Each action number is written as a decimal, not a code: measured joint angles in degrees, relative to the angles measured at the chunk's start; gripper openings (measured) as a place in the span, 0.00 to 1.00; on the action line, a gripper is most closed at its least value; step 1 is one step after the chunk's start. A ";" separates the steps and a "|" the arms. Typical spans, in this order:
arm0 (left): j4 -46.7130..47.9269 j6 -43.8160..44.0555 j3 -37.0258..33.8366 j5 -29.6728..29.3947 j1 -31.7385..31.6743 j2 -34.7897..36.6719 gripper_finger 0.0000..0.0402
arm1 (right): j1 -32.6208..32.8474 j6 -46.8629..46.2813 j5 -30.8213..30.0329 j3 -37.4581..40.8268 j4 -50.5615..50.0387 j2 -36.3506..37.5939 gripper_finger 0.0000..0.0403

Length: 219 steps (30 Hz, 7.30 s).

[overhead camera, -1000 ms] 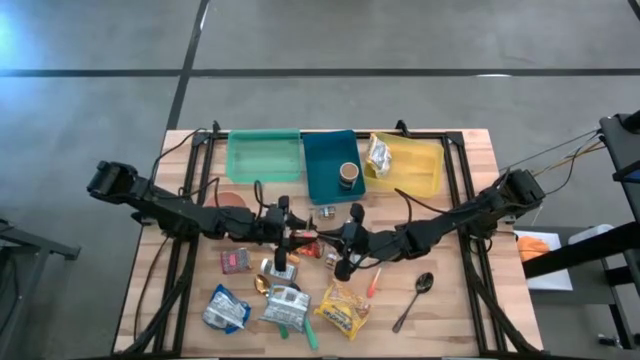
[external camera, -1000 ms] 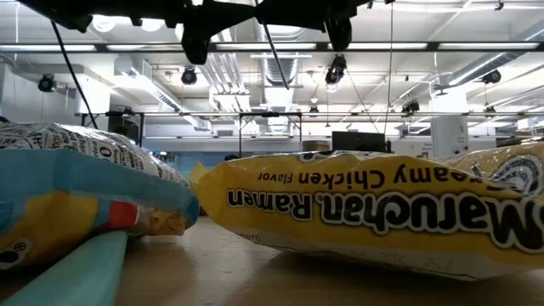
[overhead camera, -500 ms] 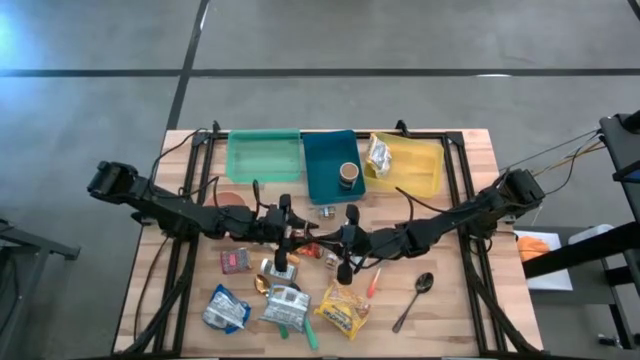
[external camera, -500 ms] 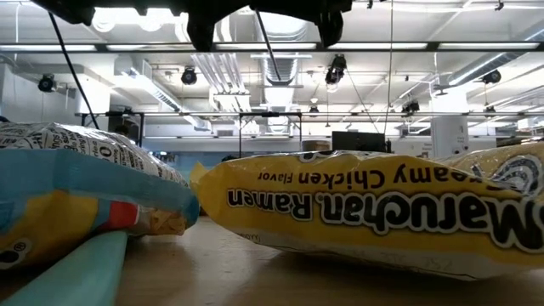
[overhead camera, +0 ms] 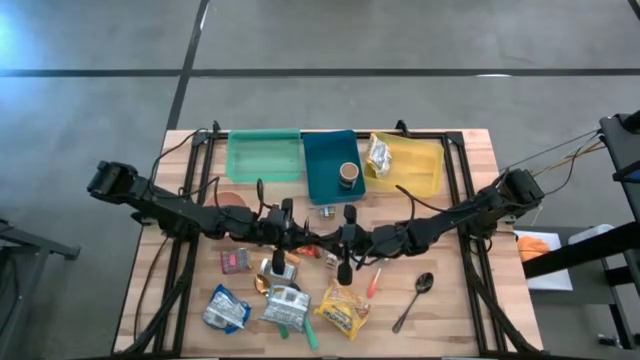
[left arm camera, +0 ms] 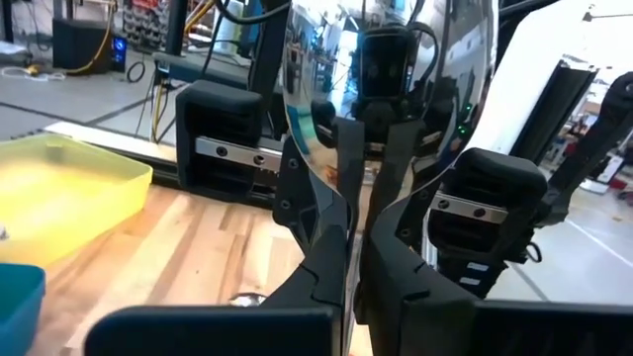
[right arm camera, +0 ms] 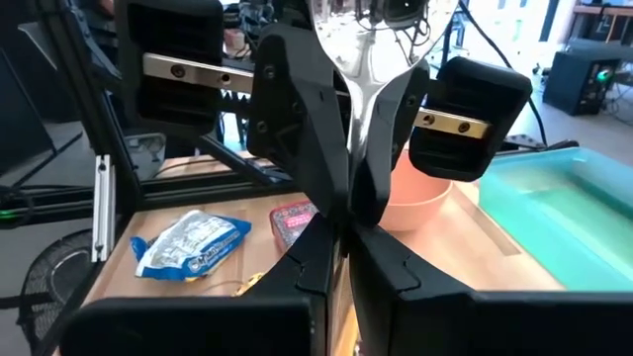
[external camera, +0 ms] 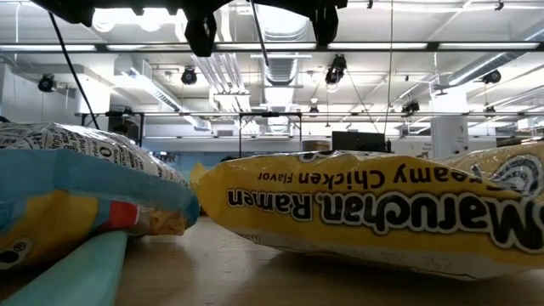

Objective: Pick & Place Food Item
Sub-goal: Put the silver spoon into the green bin

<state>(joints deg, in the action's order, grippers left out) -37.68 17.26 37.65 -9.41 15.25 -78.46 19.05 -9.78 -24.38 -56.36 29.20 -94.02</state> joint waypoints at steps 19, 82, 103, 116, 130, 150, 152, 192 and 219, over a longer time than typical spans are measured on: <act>17.65 4.45 3.29 -6.67 0.11 7.50 0.03 | -0.24 -4.88 0.38 -0.22 -1.25 0.07 0.40; 83.37 -26.89 29.32 -12.09 -46.90 -15.46 0.03 | -1.30 -4.15 -4.22 -0.11 -12.73 0.31 0.65; 94.08 -34.74 33.92 -2.51 -50.19 -19.32 0.03 | -1.34 -3.28 -4.17 -0.09 -12.73 0.28 0.65; 92.84 -36.86 31.61 0.72 -50.46 -19.32 0.03 | -1.34 -3.29 -4.15 -0.09 -12.73 0.28 0.65; 95.19 -37.25 29.42 5.23 -50.60 -19.32 0.03 | -1.34 -3.28 -4.13 -0.09 -12.69 0.28 0.65; 96.04 -32.38 29.53 4.42 -53.64 -19.32 0.03 | -1.34 -3.28 -4.13 -0.09 -12.54 0.28 0.65; 96.15 -32.20 29.51 4.63 -53.64 -19.32 0.03 | -1.34 -3.28 -4.13 -0.09 -12.48 0.28 0.65; 96.25 -30.86 18.91 10.97 -53.33 -19.34 0.03 | -1.34 -3.28 -4.13 -0.10 -12.34 0.26 0.65; 89.97 -26.54 14.49 11.43 -52.92 -19.30 0.10 | -1.36 -3.26 -4.13 -0.11 -12.35 0.26 0.65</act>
<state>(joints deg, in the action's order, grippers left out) 52.29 -9.28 52.14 2.02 -37.67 -97.76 17.69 -13.04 -28.51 -56.47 16.84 -93.76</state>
